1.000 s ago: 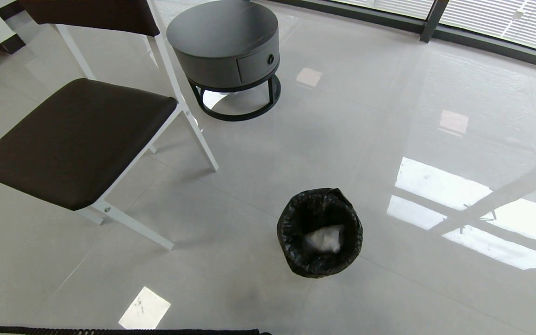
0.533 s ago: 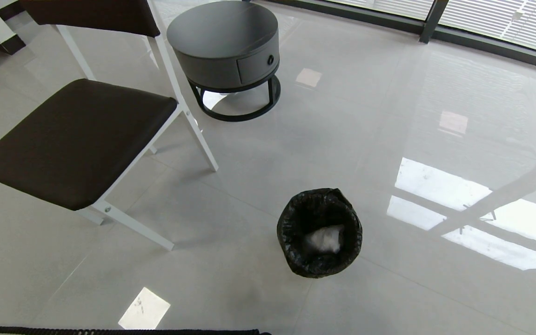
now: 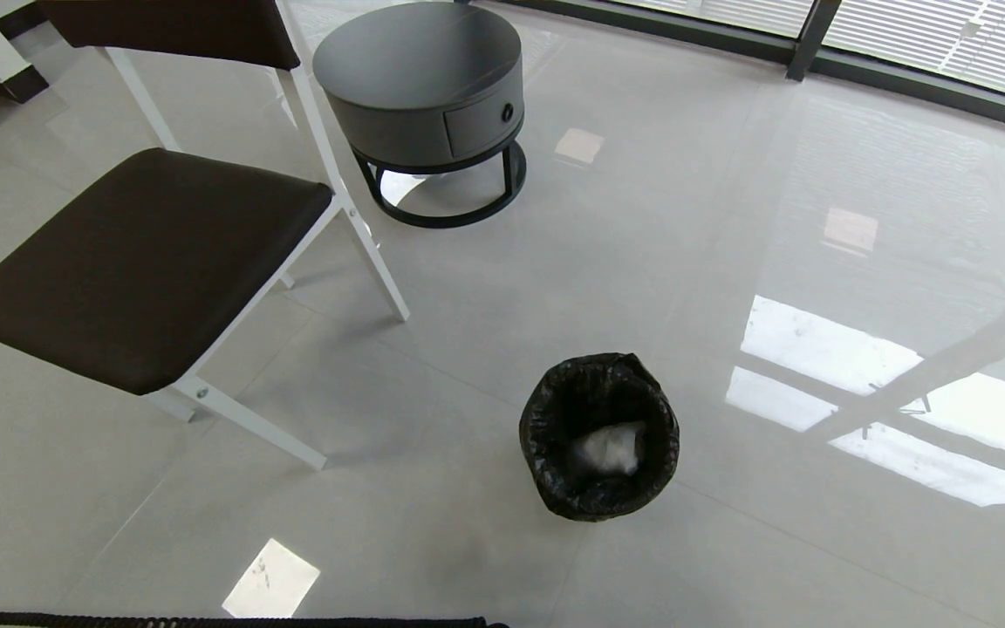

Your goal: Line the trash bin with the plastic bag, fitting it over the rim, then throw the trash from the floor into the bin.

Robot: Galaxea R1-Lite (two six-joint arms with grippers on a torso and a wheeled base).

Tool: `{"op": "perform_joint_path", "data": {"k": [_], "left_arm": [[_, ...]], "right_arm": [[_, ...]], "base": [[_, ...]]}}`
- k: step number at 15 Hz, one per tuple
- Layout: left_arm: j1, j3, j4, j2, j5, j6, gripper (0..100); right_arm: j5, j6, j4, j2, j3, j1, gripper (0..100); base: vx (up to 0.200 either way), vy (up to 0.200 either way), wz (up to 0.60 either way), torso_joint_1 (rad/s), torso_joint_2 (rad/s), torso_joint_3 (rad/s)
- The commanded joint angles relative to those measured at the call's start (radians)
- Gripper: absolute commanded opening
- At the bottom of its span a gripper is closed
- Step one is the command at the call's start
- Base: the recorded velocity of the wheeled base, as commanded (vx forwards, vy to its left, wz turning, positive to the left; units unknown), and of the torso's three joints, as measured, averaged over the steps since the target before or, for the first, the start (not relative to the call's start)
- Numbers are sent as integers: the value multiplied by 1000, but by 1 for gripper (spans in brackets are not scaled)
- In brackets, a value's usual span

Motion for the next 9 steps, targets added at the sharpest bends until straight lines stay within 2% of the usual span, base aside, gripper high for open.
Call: {"op": "perform_joint_path", "data": {"k": [1, 2, 5, 6, 8, 9], "left_arm": [[57, 84, 9, -74, 2, 68, 100], [62, 116, 7, -88, 9, 89, 100], [62, 111, 9, -88, 17, 71, 100], [62, 111, 10, -88, -20, 80, 100], [54, 114, 32, -88, -182, 123, 100], [31, 114, 32, -87, -179, 137, 100]], "right_arm": [[-10, -6, -119, -152, 216, -9, 0], [-8, -8, -127, -196, 271, -9, 0], [-13, -11, -127, -334, 371, -7, 0], [-11, -32, -127, -394, 413, -6, 0], [-10, -55, -133, -481, 445, 16, 0], [-7, -51, -136, -481, 446, 16, 0]], "base": [[0, 0, 0, 0, 0, 0], [0, 0, 0, 0, 0, 0], [0, 0, 0, 0, 0, 0], [0, 0, 0, 0, 0, 0], [0, 0, 0, 0, 0, 0], [0, 0, 0, 0, 0, 0]]}}
